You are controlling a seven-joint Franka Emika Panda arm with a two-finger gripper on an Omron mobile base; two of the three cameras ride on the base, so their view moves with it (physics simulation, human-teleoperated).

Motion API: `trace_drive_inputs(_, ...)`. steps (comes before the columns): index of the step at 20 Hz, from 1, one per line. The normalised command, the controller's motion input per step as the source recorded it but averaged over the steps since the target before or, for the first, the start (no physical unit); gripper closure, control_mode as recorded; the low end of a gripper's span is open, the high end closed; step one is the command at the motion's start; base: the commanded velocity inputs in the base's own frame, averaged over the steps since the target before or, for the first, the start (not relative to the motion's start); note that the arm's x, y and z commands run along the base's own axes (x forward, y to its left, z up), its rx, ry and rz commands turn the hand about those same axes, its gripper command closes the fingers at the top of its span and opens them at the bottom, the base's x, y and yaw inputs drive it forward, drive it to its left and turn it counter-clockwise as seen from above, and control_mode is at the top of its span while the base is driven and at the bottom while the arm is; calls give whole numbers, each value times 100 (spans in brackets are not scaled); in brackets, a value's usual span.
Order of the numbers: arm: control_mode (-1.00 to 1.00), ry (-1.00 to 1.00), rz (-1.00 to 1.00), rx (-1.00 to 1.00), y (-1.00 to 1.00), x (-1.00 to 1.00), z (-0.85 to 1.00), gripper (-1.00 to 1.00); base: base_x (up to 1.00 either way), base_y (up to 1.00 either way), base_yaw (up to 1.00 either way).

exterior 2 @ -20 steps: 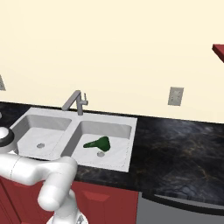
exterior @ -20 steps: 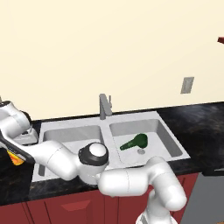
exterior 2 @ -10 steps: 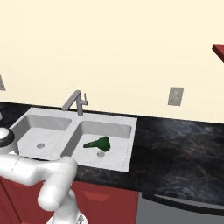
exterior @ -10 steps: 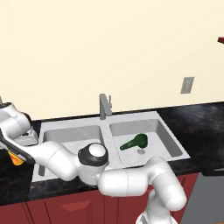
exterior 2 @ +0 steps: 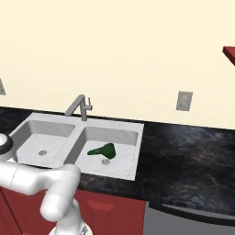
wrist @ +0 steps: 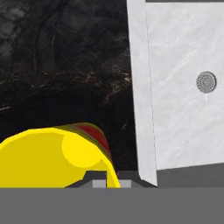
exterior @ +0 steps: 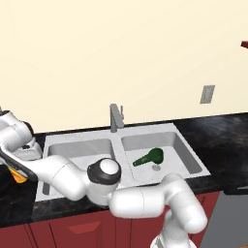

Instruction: Move any existing items from the left basin to the right basin for drying. Then move the cup from the counter to the left basin of the sink for washing.

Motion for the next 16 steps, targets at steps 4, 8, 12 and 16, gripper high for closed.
trace_drive_inputs(4,-100,-4,-3,0,-27,-39,12,100,0,0,0)
trace_drive_inputs(8,-100,-1,-3,1,-52,-28,21,100,0,0,0)
trace_drive_inputs(12,-100,0,-8,3,-69,-14,29,100,0,0,0)
trace_drive_inputs(16,-100,0,-8,5,-70,-15,18,100,0,0,0)
